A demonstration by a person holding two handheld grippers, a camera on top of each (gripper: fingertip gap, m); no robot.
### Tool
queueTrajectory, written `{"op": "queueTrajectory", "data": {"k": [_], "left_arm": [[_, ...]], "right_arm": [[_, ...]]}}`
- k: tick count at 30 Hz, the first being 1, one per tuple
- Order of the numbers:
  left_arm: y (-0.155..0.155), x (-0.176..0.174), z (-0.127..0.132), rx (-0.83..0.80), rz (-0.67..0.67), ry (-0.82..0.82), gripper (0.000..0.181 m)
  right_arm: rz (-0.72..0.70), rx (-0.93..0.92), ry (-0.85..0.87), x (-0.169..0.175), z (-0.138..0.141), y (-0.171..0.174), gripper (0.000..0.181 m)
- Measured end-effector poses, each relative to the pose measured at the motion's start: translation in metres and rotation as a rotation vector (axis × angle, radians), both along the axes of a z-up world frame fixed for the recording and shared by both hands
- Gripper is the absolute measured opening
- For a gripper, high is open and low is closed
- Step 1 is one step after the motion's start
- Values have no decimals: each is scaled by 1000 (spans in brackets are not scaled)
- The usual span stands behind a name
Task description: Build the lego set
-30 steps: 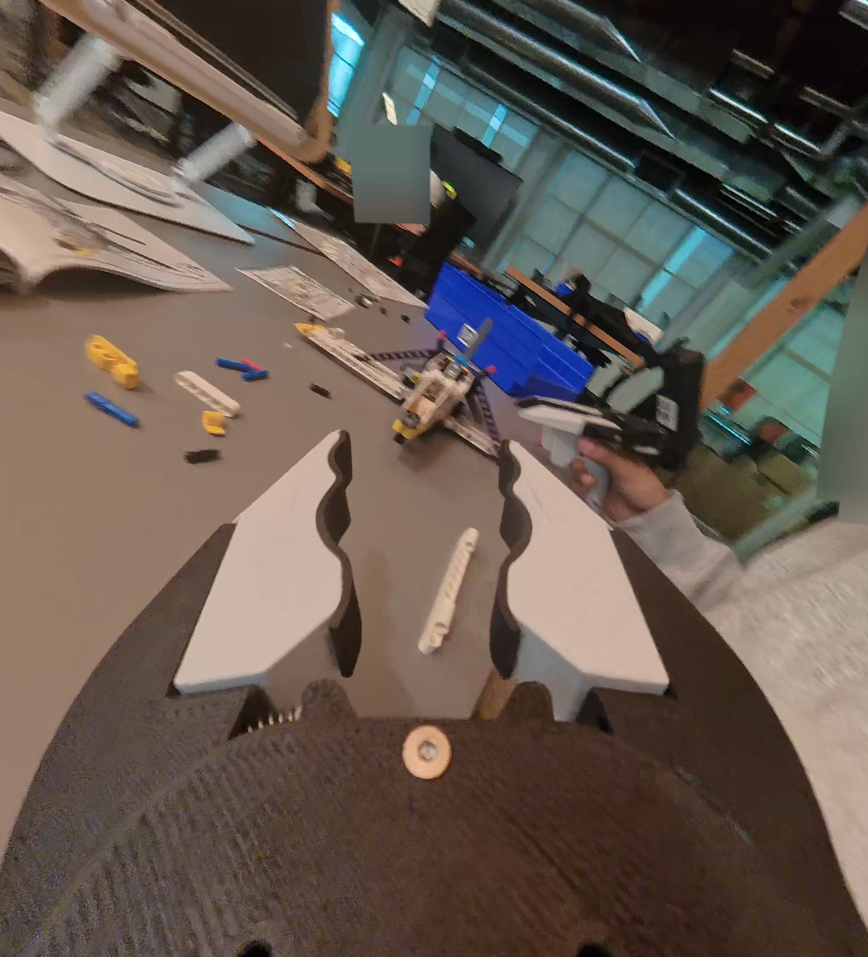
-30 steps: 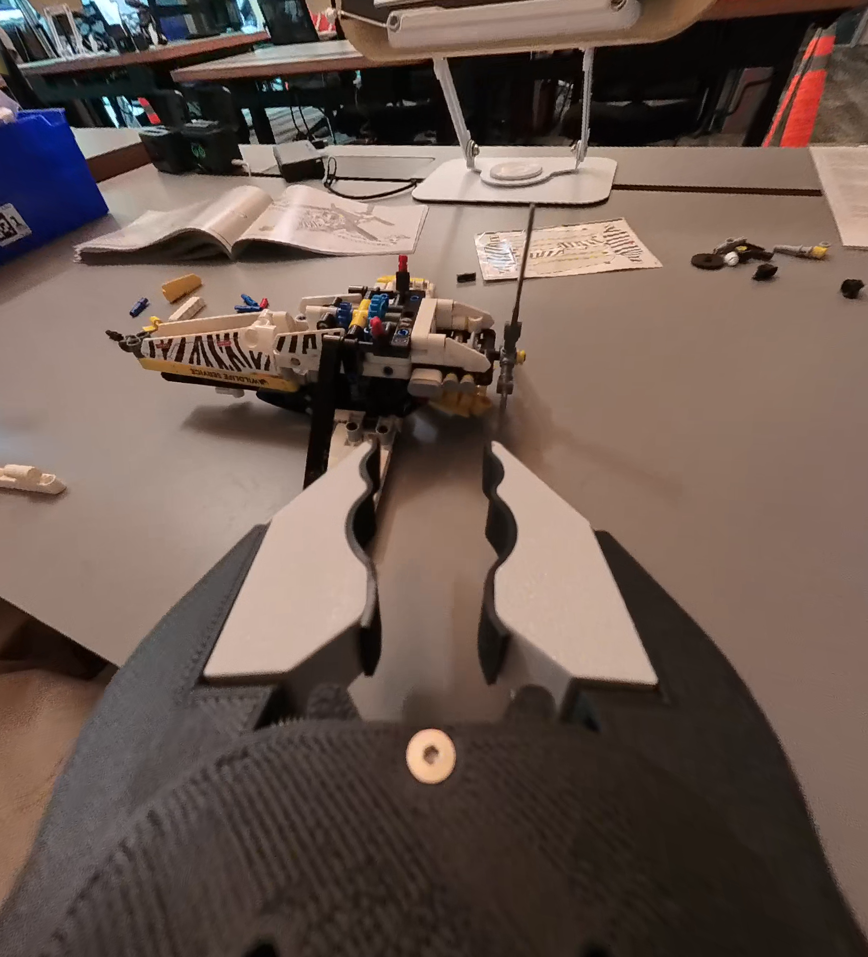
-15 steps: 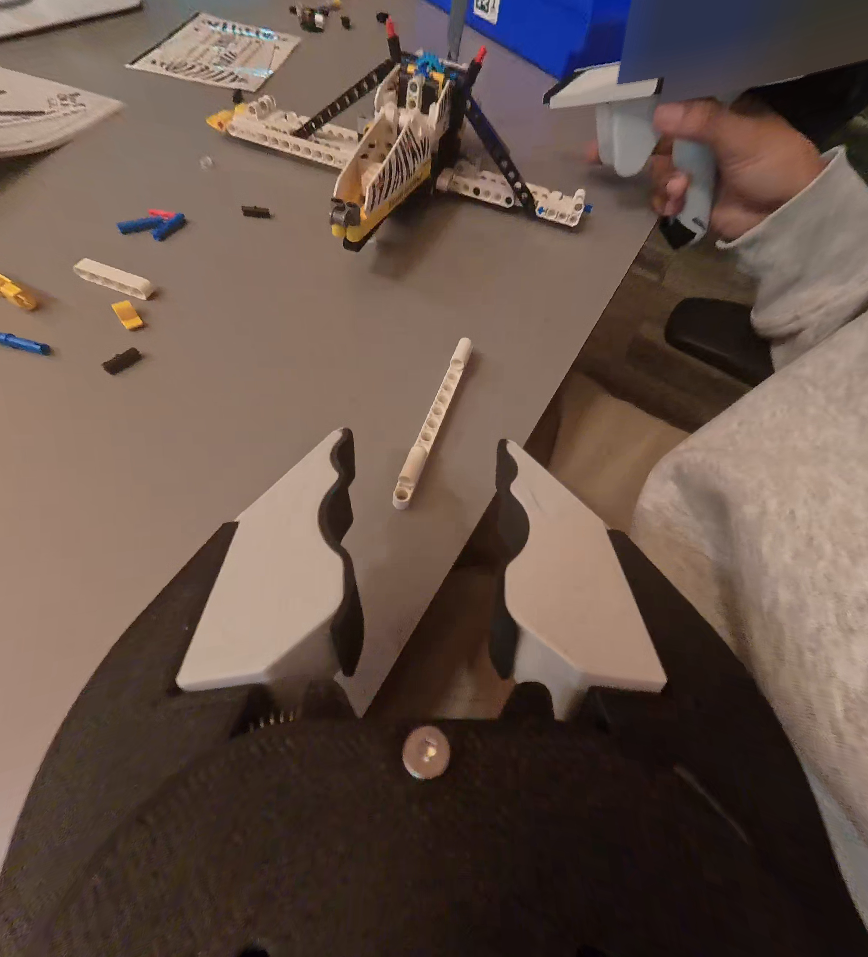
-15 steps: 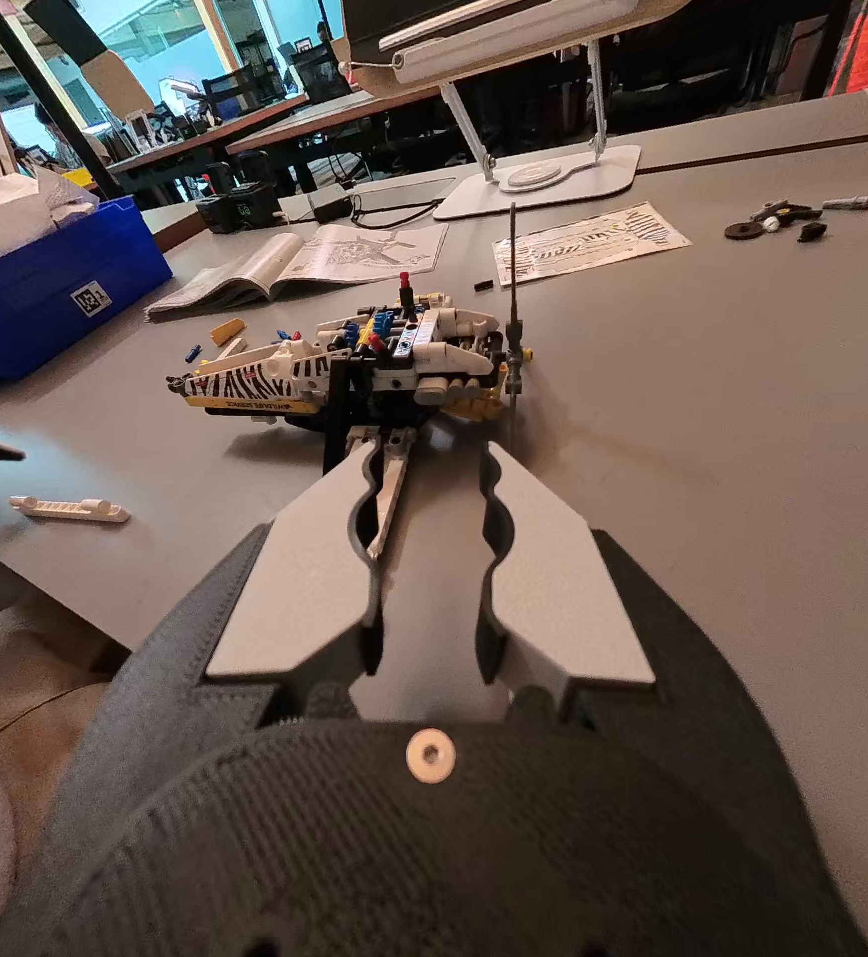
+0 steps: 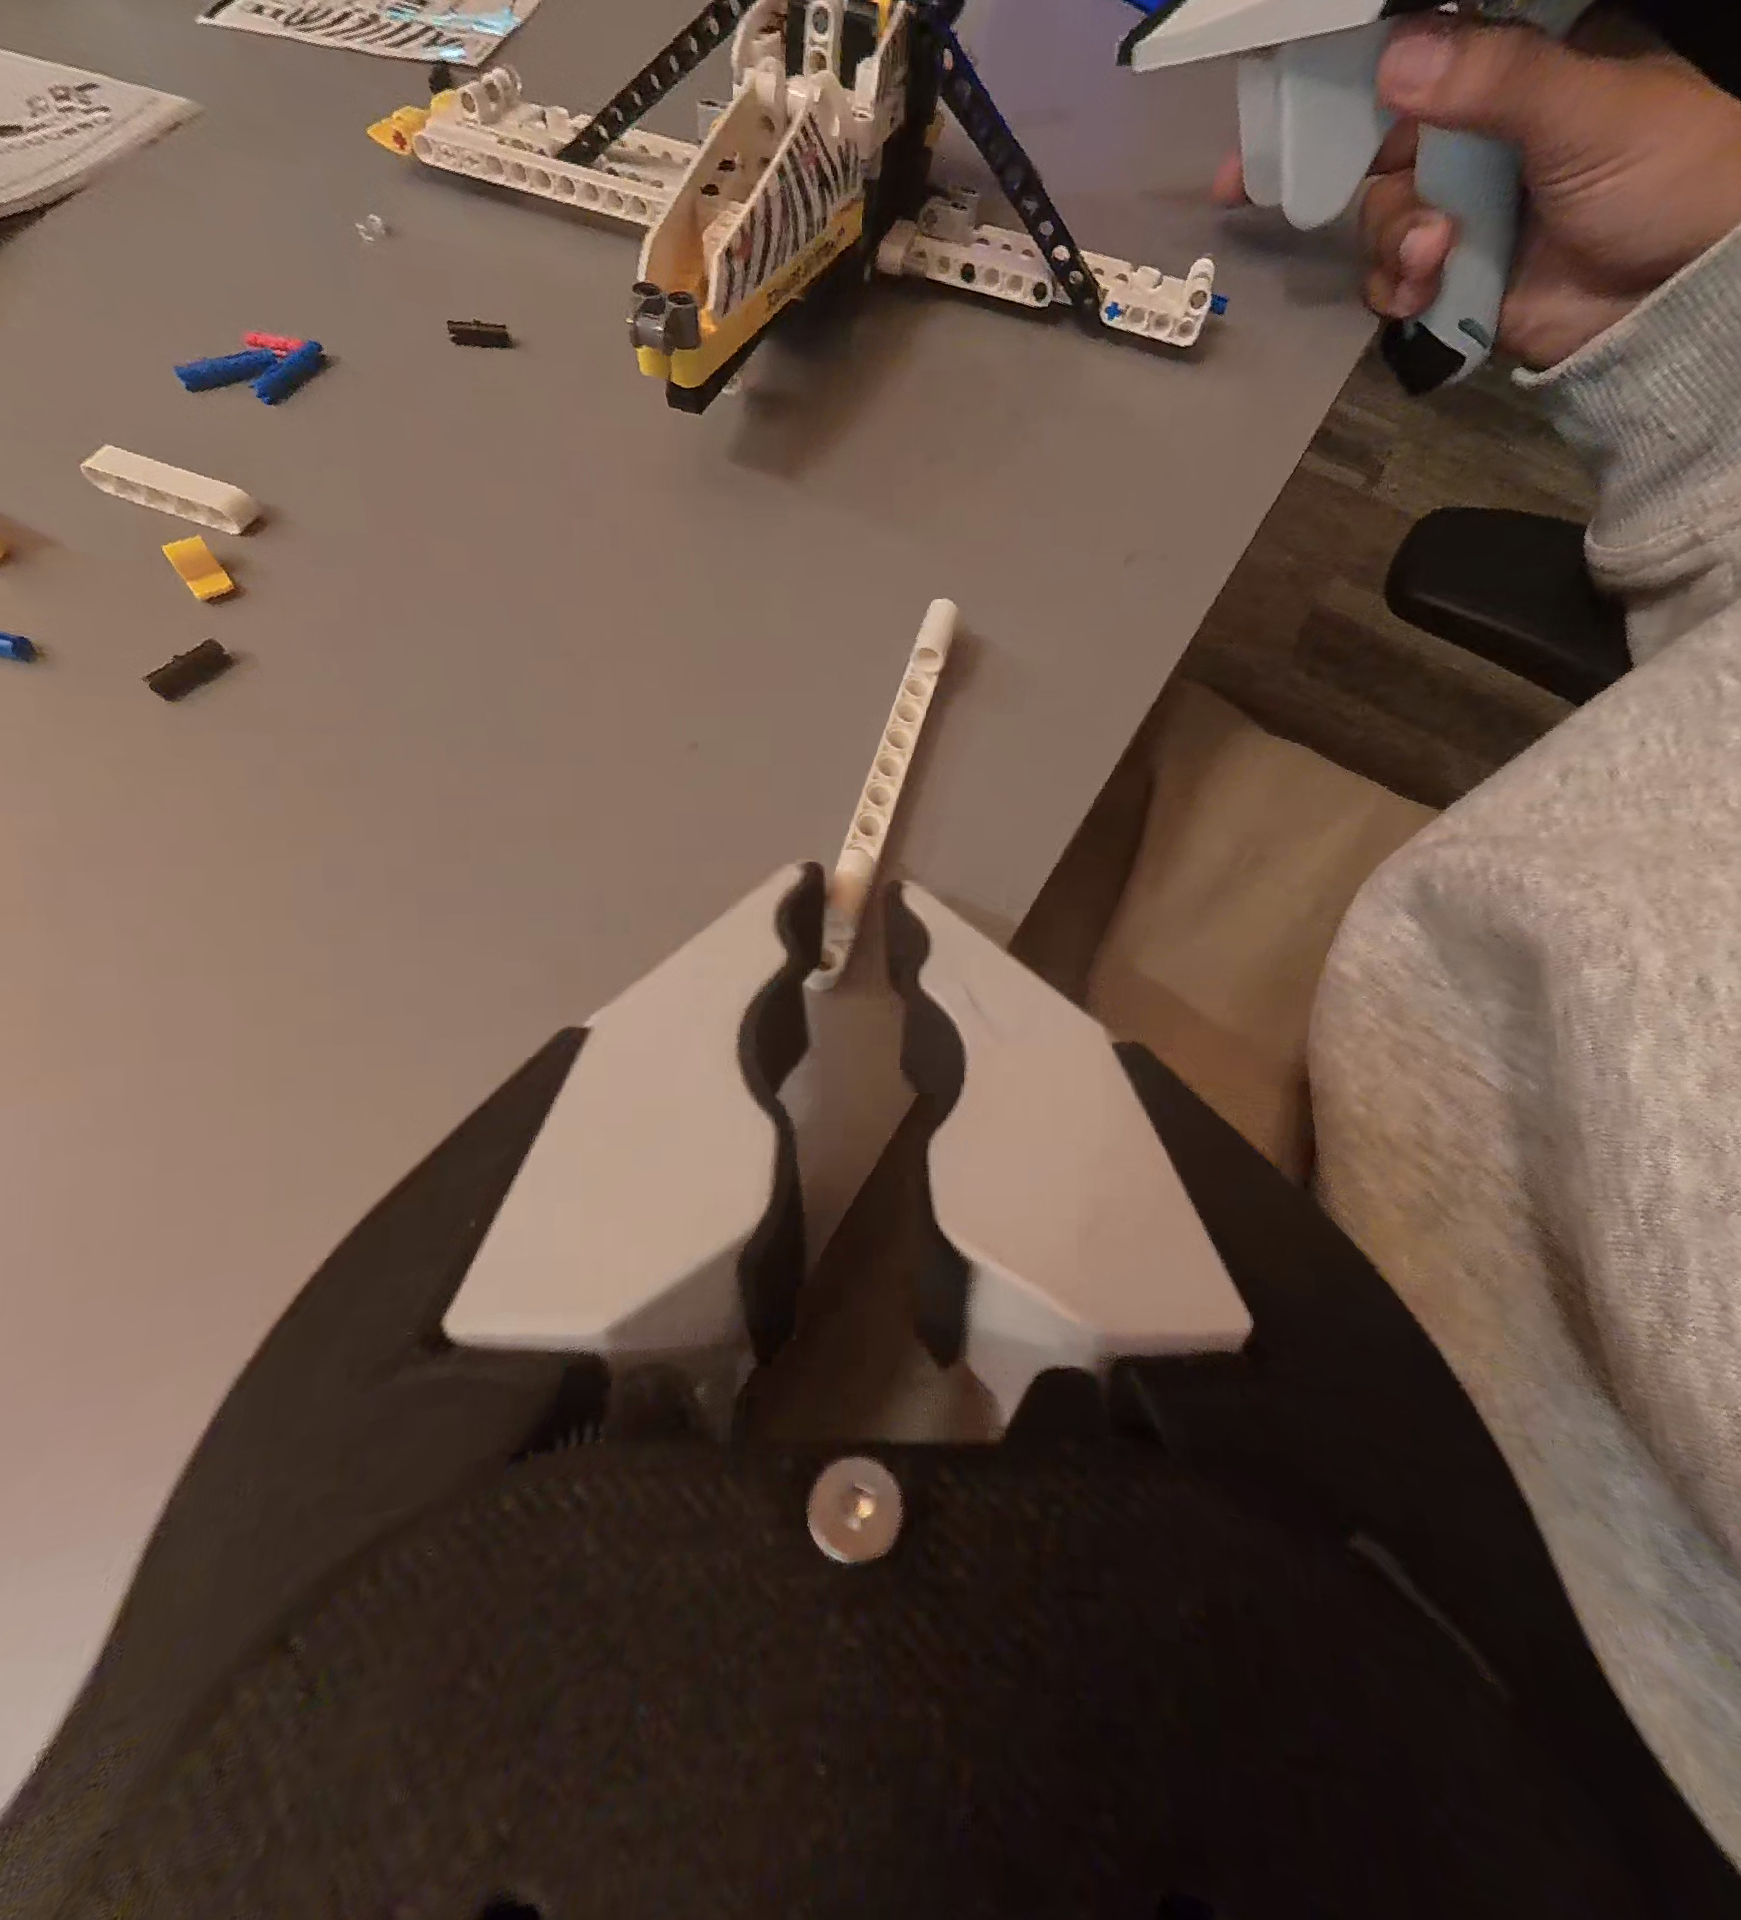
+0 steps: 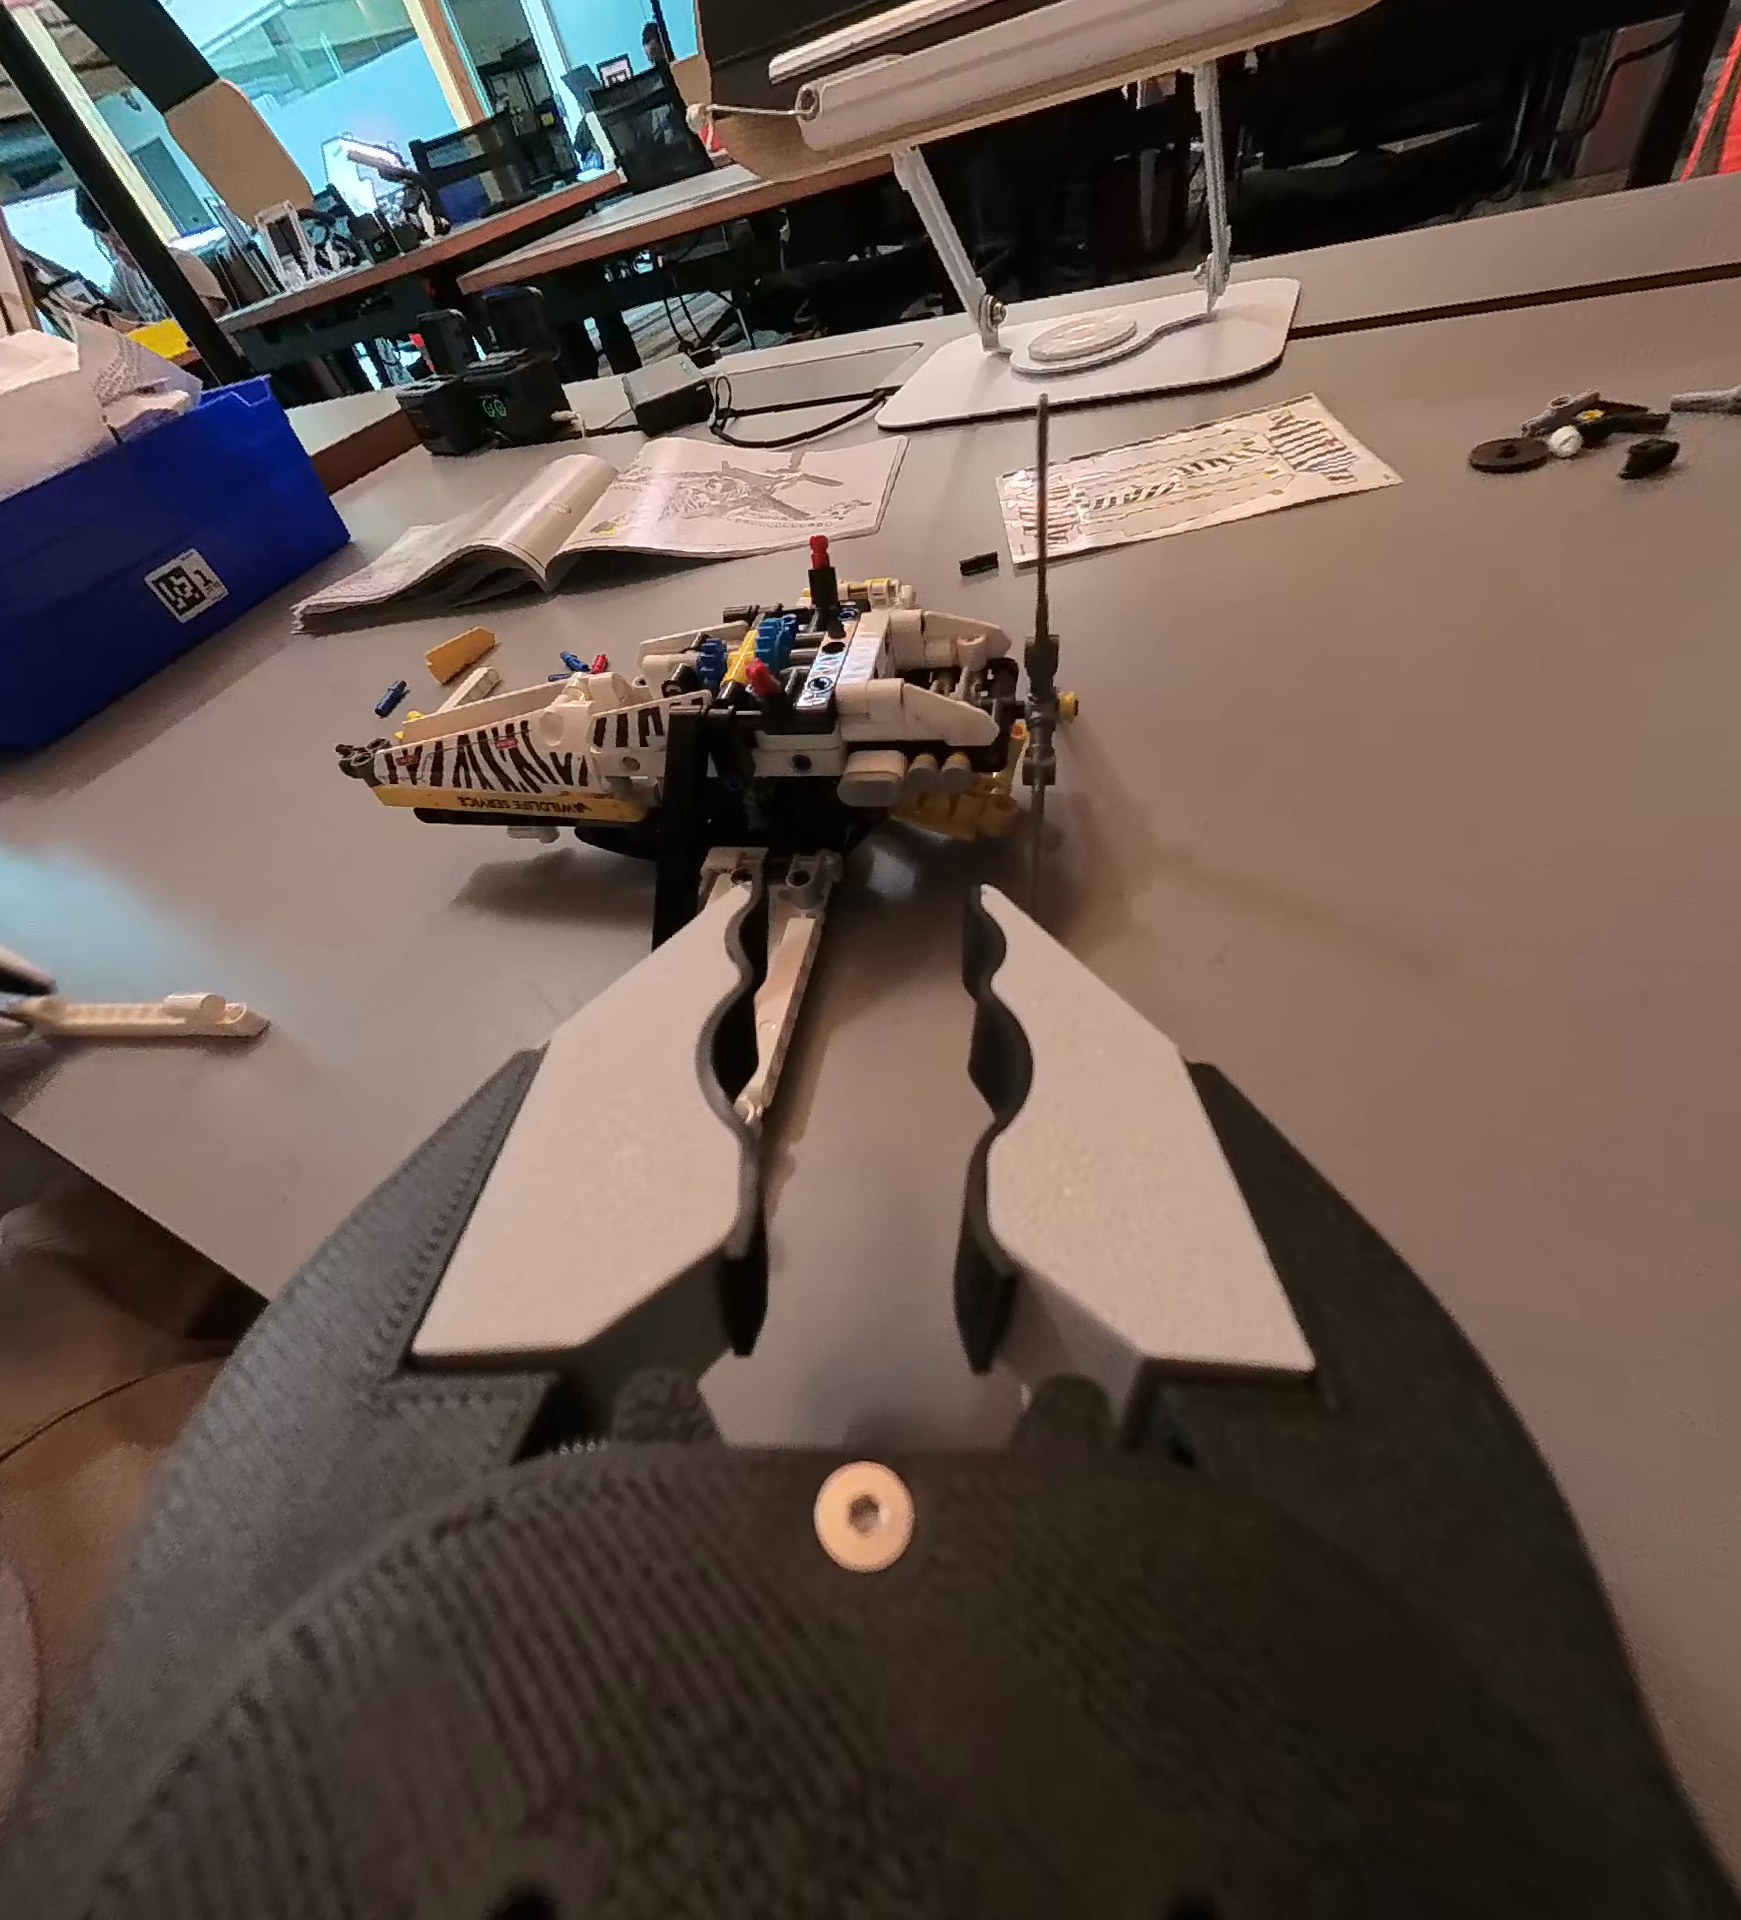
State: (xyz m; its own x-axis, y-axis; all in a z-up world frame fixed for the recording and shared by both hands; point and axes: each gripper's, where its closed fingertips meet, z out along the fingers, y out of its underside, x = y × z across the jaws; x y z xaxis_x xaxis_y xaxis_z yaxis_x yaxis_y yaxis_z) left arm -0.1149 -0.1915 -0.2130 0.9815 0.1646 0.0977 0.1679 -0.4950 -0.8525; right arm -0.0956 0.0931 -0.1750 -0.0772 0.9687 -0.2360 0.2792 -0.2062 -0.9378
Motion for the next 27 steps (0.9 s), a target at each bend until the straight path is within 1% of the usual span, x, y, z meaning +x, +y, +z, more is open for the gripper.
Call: {"op": "queueTrajectory", "data": {"k": [1,4,6,9,12,14,16,19,23,25,27], "left_arm": [[0,2,0,0,-7,8,5],[2,2,4,13,-1,34,5],[0,-5,10,31,43,66,5],[-9,-26,23,48,159,133,5],[-20,-43,34,-6,257,257,4],[-23,-47,35,-85,281,358,4],[-21,-47,32,-192,282,460,4],[-10,-43,27,-353,255,650,5],[11,-35,9,-583,177,884,6],[24,-28,0,-619,137,920,8],[34,-20,-8,-608,107,868,8]], "right_arm": [[0,2,-1,0,0,0,36],[1,7,-2,0,0,-1,36],[1,9,-2,0,0,-1,36],[2,8,-1,0,0,-1,36],[1,4,0,0,0,-1,36],[2,5,-1,0,0,-1,36],[3,6,-1,0,0,-1,36],[5,5,1,0,0,-1,36],[10,-4,10,0,1,-2,36],[14,-12,17,1,2,-2,36],[17,-23,26,2,3,-2,36]]}}
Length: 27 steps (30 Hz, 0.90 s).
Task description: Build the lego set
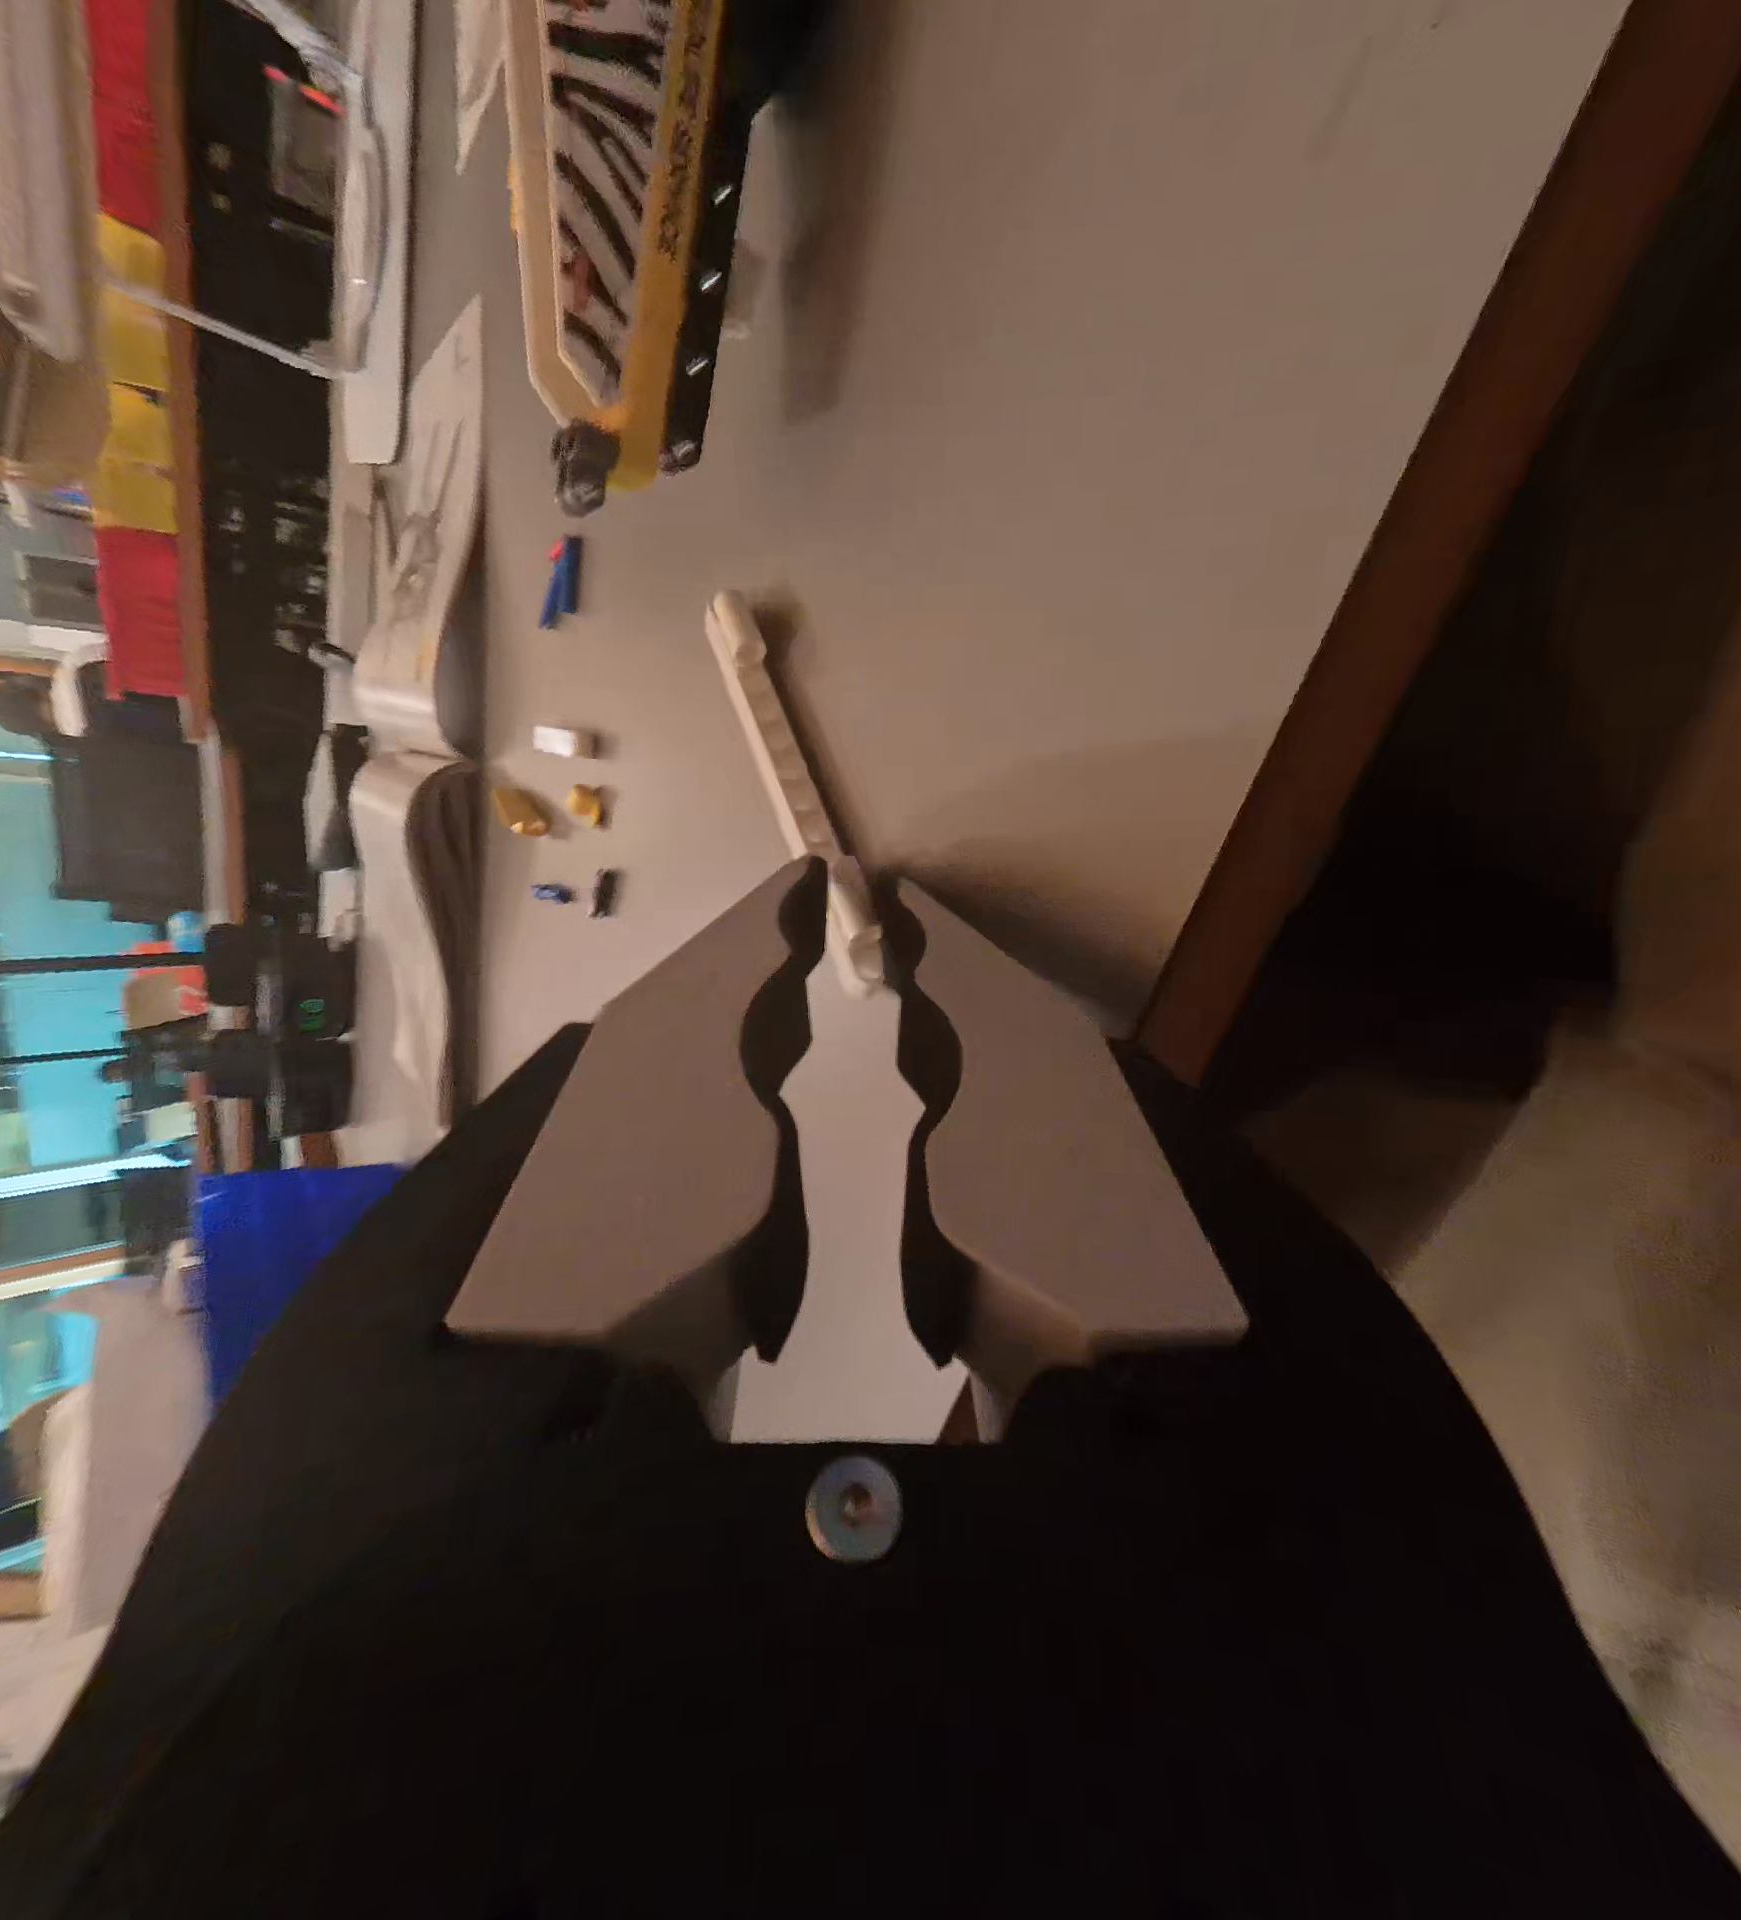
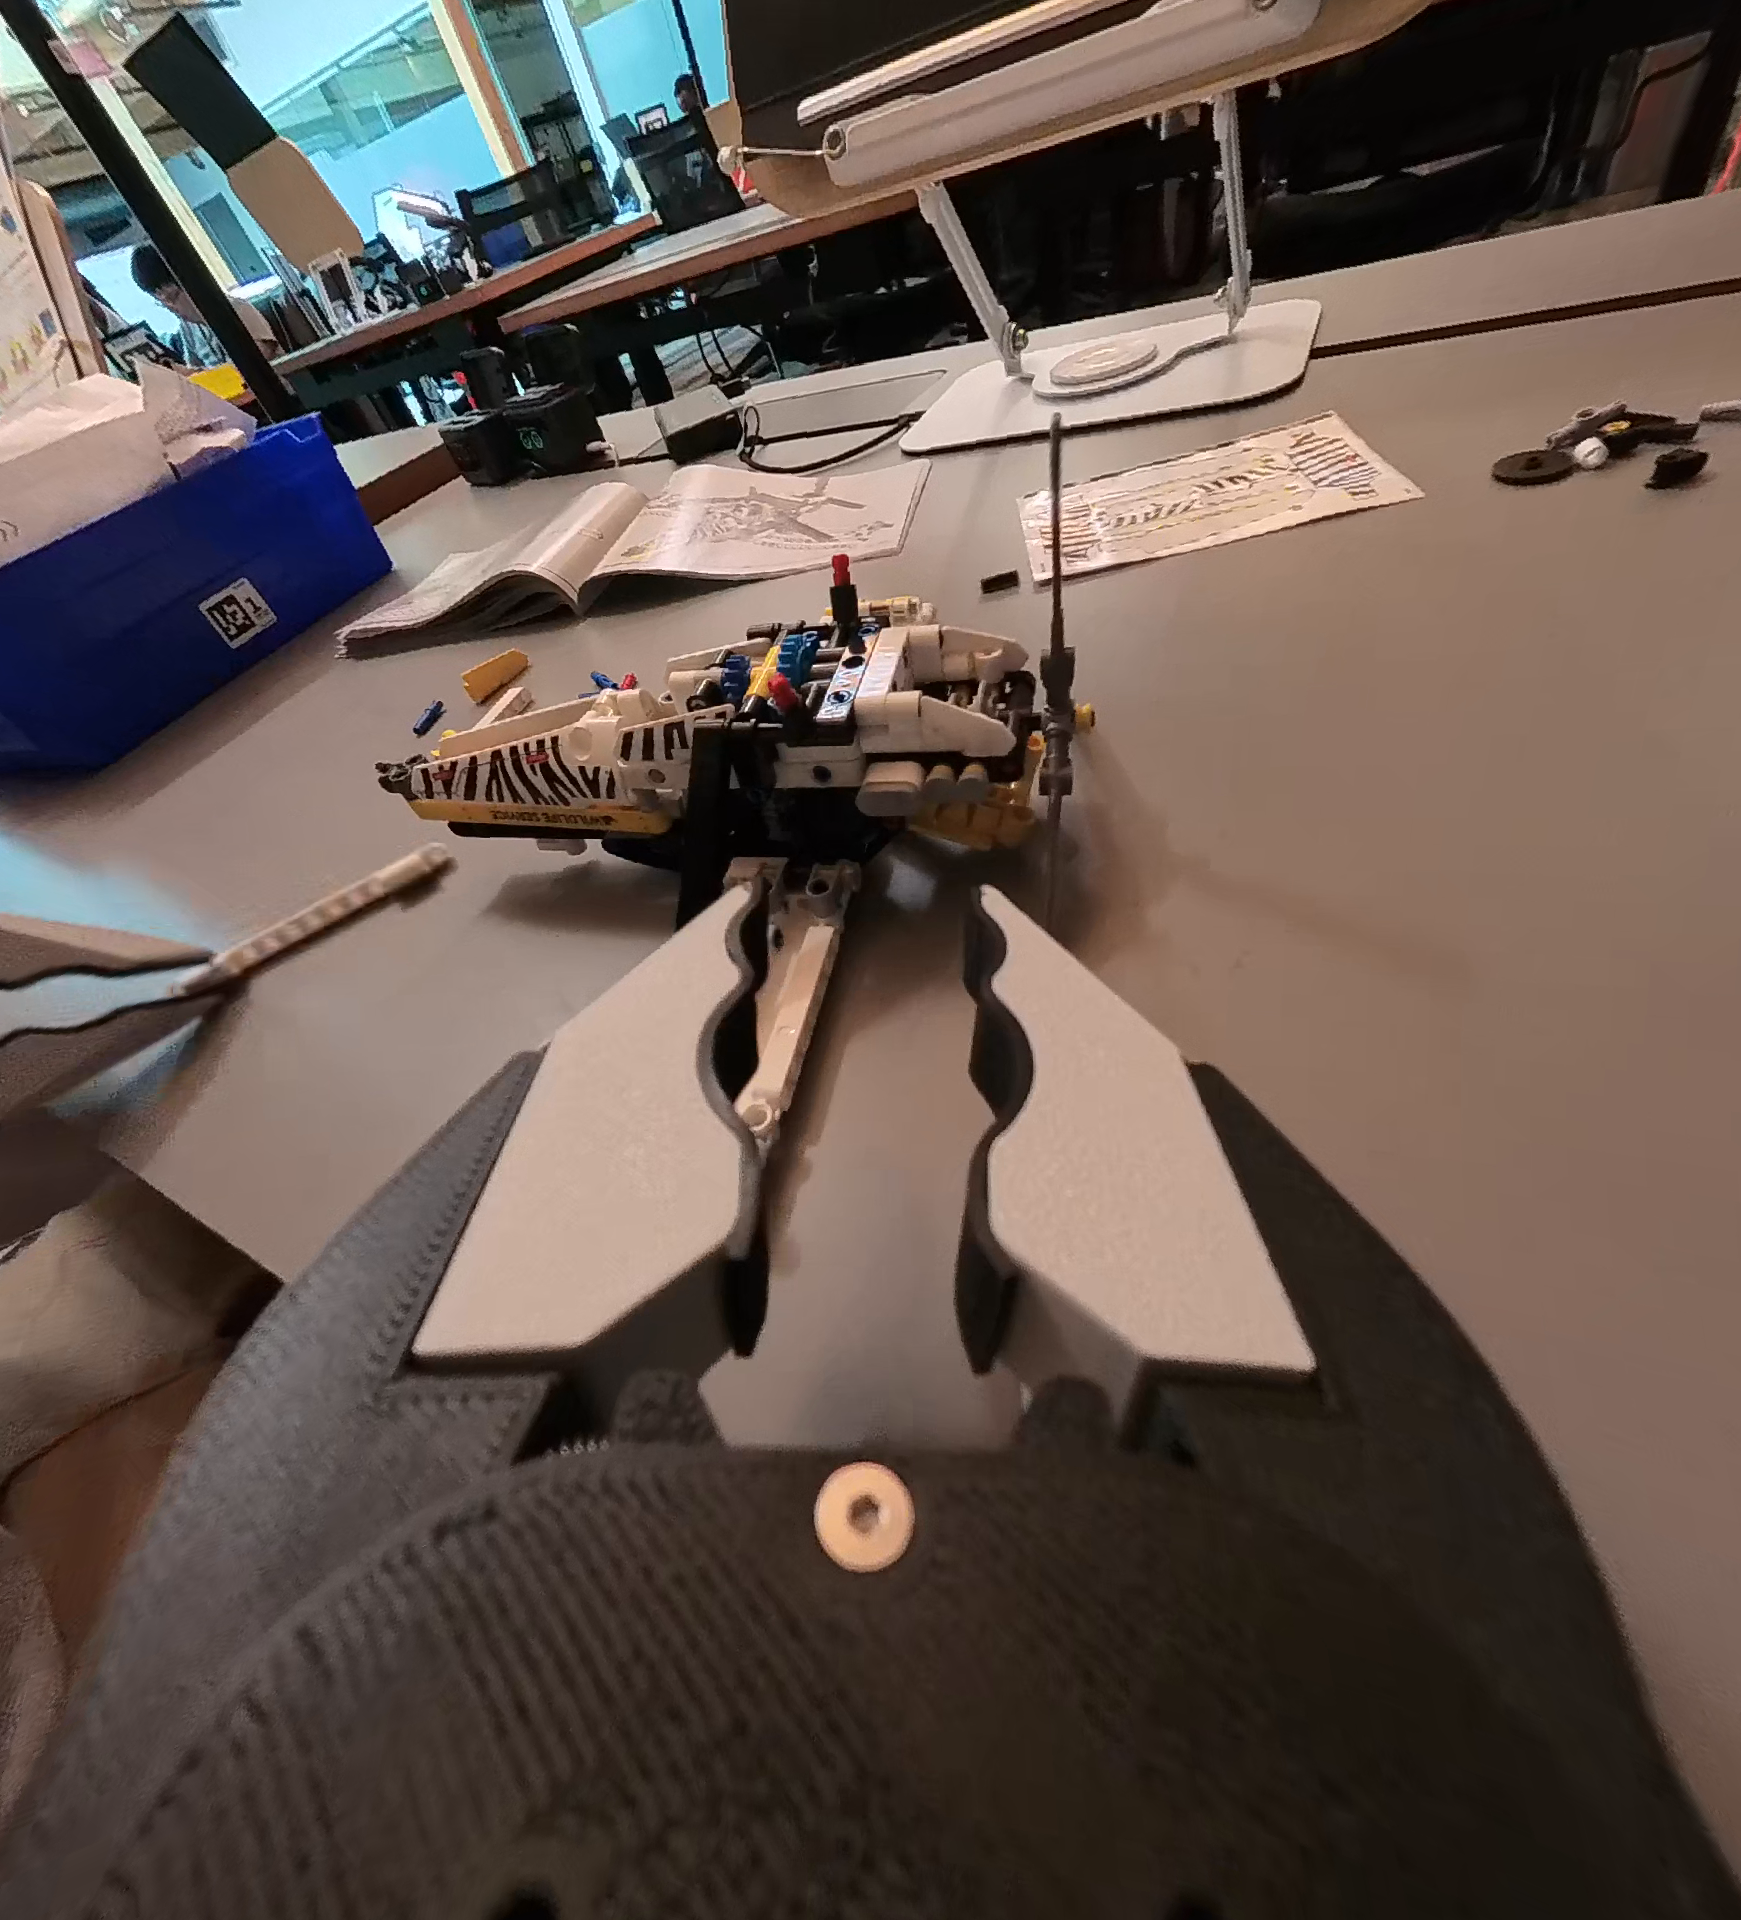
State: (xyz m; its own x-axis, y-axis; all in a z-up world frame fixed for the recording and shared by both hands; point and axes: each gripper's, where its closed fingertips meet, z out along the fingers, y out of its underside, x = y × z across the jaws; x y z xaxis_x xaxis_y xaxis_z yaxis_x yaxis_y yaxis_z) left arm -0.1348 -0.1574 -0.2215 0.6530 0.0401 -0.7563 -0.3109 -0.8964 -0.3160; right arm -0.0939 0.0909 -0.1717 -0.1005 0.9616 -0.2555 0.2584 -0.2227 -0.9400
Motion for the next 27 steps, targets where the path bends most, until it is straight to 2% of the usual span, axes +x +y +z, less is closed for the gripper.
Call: {"op": "queueTrajectory", "data": {"k": [3,8,12,17,20,23,27], "left_arm": [[10,6,2,92,9,-111,13],[12,17,11,276,39,-408,44],[1,9,12,427,174,-613,51],[3,18,4,604,308,-1002,68],[11,30,11,661,281,-1140,70],[26,52,20,694,184,-1284,71],[33,52,37,750,92,-1299,68]], "right_arm": [[4,-14,10,1,2,0,36],[6,-16,14,1,2,0,36],[6,-11,13,1,2,0,36],[5,-7,10,1,1,-1,36],[3,-1,8,0,1,-1,35],[3,4,4,0,0,-1,35],[4,4,4,0,0,-1,35]]}}
